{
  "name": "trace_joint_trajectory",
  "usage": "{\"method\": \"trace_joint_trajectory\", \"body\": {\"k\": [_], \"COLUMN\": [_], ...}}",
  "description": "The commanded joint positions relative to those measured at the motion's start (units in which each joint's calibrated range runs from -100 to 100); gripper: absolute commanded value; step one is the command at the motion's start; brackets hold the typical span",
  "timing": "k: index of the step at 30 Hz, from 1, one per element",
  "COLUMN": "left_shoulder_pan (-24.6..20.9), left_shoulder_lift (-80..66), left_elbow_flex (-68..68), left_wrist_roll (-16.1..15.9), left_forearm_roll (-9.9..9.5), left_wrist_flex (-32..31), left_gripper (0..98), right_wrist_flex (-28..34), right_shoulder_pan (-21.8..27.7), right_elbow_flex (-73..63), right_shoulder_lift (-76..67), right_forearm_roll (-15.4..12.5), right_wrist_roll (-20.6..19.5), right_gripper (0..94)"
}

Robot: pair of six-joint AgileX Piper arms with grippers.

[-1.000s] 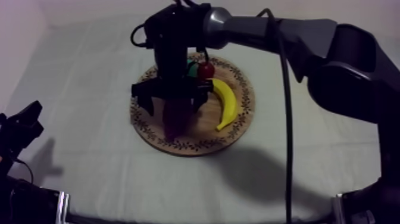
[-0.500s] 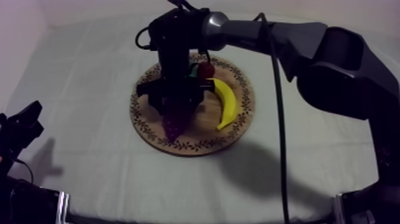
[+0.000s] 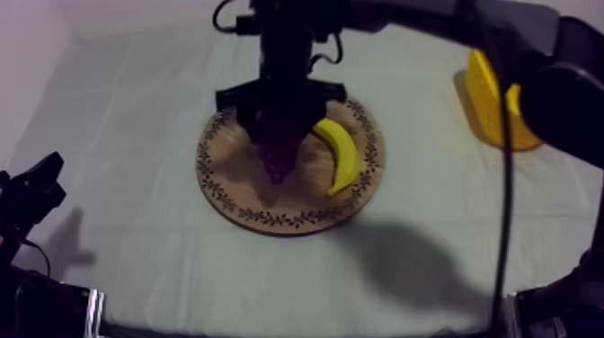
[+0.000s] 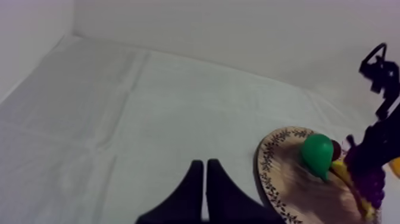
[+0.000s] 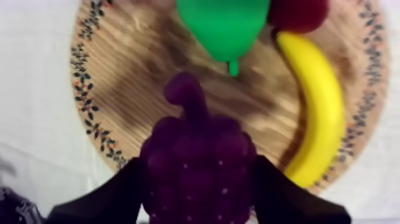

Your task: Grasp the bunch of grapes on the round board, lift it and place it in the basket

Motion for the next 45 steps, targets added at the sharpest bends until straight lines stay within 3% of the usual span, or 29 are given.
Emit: {"method": "trace_joint_trajectory", "body": {"k": [1,11,23,38,45], "left_shoulder_pan": [0.00,0.00,0.00,0.00,0.00], "left_shoulder_lift": [0.00,0.00,0.00,0.00,0.00], "left_elbow_flex": [-0.02,-0.02,-0.02,-0.02,-0.02], "left_wrist_roll": [-0.01,-0.01,-0.01,-0.01,-0.01], "left_forearm_roll": [-0.04,-0.04,-0.04,-0.04,-0.04], "left_wrist_flex": [-0.05,-0.05,-0.05,-0.05,-0.05], "left_gripper": [0.1,0.1,0.1,0.1,0.1], "right_wrist_flex": [0.27,1.87,1.26,-11.12,-12.27], "right_shoulder_pan": [0.73,6.34,16.87,31.09,36.24], "right_elbow_flex": [1.80,7.03,6.78,6.30,7.62], "right_shoulder_lift": [-5.78,-21.39,-32.31,-34.35,-30.81], "right_forearm_roll": [0.59,3.73,8.28,11.79,12.17], "right_wrist_roll": [1.05,7.62,16.81,24.90,27.52], "right_gripper": [31.4,33.0,32.7,32.8,32.1]}}
